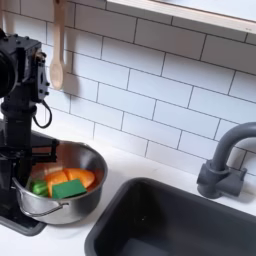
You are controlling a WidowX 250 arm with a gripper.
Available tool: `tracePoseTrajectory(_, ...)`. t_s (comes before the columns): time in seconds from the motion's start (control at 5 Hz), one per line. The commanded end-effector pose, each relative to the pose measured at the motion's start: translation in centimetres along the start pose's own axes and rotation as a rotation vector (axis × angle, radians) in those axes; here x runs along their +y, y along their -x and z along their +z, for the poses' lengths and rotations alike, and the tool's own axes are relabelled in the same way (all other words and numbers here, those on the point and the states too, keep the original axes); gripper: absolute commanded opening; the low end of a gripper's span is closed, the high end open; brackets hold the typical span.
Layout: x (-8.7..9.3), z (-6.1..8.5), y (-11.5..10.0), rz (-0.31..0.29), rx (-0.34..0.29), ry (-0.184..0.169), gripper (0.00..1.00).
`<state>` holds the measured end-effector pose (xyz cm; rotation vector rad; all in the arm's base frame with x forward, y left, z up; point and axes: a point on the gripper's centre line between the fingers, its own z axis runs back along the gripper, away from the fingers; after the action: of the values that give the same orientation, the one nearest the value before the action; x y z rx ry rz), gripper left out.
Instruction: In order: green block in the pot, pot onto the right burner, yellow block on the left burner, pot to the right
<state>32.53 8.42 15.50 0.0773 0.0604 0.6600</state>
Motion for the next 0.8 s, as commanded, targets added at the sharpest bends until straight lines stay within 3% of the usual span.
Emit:
tracePoseTrajectory(0.0,0.6,1.7,-0.1,-0.066,-0.028,-0.020,1.00)
tracePoseTrajectory(0.2,1.0,2.4,-0.4,-0.088,-0.052,-0.045,1.00)
tracePoseTrajectory(0.4,1.6,4.0,-0.9,-0.112,-0.092,-0.045,1.00)
tracePoseTrajectory(0.6,1.5,5.7,-1.8,-0.258,-0.125,-0.033,1.00)
